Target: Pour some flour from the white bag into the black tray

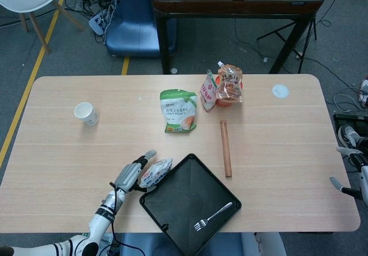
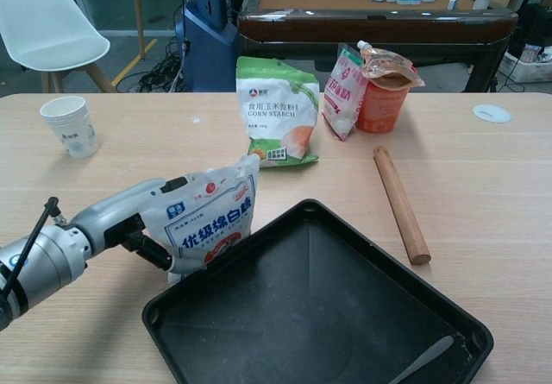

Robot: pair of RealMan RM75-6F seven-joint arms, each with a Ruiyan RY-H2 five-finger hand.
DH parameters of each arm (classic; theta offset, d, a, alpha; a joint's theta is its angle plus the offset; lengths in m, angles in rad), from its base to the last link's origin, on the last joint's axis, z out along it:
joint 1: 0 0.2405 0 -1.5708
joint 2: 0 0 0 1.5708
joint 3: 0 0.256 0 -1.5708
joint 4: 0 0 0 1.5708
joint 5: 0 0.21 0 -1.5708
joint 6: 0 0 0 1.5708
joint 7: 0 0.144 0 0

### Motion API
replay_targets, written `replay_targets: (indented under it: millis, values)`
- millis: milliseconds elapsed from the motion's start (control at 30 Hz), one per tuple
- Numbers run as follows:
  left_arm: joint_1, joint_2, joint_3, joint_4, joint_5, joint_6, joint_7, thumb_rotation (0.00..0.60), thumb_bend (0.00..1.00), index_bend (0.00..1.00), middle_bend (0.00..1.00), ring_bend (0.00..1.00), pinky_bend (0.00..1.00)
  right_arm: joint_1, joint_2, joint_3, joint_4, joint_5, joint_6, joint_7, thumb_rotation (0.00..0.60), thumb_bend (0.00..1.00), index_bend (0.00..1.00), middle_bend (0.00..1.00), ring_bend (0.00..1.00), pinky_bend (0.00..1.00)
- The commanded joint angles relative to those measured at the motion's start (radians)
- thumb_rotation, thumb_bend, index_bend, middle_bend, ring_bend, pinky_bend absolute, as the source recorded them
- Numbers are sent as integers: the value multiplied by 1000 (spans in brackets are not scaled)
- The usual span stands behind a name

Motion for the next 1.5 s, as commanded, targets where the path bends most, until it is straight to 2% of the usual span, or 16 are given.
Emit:
replay_targets:
  millis: [33,133,267,367,533,700,867,1067,1233,1500]
  values:
    - [-8,-15,-5,15,-7,-3,7,600,173,0,54,115,164,-1,0,0,2,0,0,1,600,158,278,335,194,200]
    - [-14,-29,-9,32,-14,-6,12,600,174,24,80,148,188,-2,-1,1,5,3,-1,3,600,157,278,335,194,200]
    - [-23,-47,-18,60,-22,-10,7,600,173,123,137,203,241,-3,-3,2,8,3,-1,6,600,157,278,335,194,200]
    - [-30,-59,-26,84,-19,-7,-5,600,174,239,215,273,322,-4,-4,3,10,5,-3,8,600,158,278,335,194,200]
    - [-42,-73,-34,132,-1,2,-31,600,175,419,402,425,557,-8,-2,4,10,5,3,10,600,157,278,335,194,200]
    - [-60,-71,-42,166,28,10,-64,600,207,511,548,503,629,-9,-2,6,8,5,6,9,600,158,278,335,193,200]
    - [-83,-62,-53,195,72,26,-126,600,229,566,638,566,669,-8,-4,9,7,4,7,7,600,158,278,335,194,200]
    - [-125,-30,-46,233,169,66,-202,600,231,594,680,597,694,-5,-6,12,6,1,8,4,600,158,278,335,194,200]
    - [-158,6,-24,261,277,146,-264,600,252,609,703,620,709,-5,-7,13,5,-2,11,2,600,158,278,335,193,200]
    - [-191,10,11,299,390,263,-176,600,324,619,719,628,716,-6,-4,12,-4,-12,19,-6,600,158,278,335,194,200]
